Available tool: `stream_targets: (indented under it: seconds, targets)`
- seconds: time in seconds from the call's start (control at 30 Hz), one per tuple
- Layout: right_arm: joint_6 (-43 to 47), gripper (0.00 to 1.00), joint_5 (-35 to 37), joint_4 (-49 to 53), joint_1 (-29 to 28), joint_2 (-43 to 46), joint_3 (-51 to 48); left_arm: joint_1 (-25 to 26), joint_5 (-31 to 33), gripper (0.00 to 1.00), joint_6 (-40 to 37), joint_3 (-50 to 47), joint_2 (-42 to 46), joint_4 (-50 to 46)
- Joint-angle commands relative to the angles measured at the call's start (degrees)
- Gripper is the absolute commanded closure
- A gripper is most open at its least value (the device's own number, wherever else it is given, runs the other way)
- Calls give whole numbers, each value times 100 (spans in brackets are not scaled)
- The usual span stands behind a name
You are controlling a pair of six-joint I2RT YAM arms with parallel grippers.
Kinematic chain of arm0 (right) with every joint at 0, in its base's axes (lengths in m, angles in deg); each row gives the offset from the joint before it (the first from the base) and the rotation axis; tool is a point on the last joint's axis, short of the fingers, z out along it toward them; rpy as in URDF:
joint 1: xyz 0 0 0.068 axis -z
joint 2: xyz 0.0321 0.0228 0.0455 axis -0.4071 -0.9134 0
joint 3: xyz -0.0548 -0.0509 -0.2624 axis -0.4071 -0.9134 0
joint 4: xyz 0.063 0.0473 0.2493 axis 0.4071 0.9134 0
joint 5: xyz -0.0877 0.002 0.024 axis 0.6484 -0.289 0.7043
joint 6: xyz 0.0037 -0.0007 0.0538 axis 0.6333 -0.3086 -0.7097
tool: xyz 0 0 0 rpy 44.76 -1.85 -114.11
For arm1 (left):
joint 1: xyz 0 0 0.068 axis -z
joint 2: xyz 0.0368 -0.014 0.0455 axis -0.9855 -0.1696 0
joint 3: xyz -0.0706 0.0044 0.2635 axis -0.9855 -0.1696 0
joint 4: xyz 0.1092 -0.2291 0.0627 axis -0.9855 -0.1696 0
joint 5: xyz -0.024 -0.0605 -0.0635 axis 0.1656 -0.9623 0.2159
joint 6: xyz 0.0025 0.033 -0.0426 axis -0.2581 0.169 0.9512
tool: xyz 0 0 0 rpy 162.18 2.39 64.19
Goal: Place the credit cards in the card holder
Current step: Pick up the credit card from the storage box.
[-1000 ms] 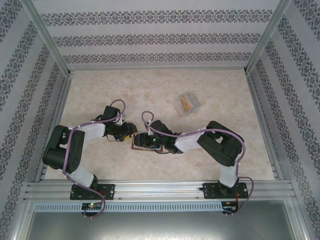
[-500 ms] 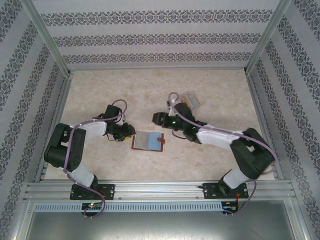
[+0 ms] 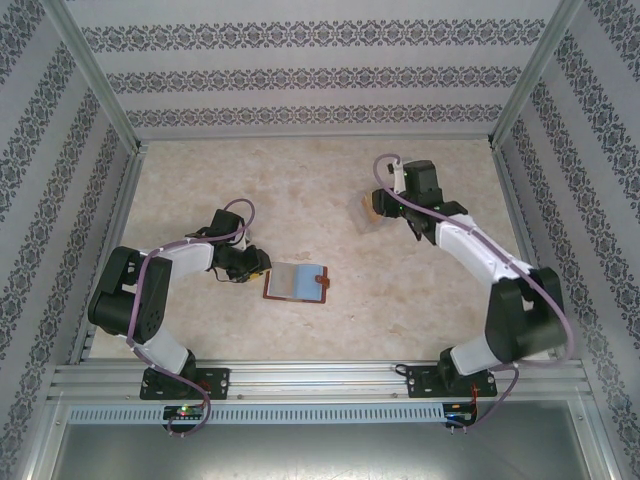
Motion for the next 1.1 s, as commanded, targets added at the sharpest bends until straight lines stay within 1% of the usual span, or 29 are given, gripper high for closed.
stream_targets:
  seconds: [0.0, 0.17, 0.37, 0.6, 0.8, 0.97, 1.07]
  targets:
    - [794, 47, 192, 781, 28, -560, 344, 150, 452, 67, -41, -271, -407, 37]
    - [1003, 43, -145, 1111, 166, -1299, 940, 155, 493, 66, -5, -309, -297, -10]
    - [1076, 42, 310, 1208, 228, -1702, 1346, 154, 527, 66, -13, -285, -280, -40]
    - [1228, 42, 325, 1273, 265, -2135, 1627, 155, 524, 66, -3, -300, -271, -38]
    - [1237, 43, 681, 1111, 268, -2270, 1694, 150, 553, 66, -12, -275, -239, -114]
    - [1265, 44, 756, 980, 263, -2077, 1633, 150, 576, 66, -8, -279, -216, -132]
    - [1301, 47, 836, 953, 251, -2003, 1633, 153, 599, 66, 47, -338, -184, -79]
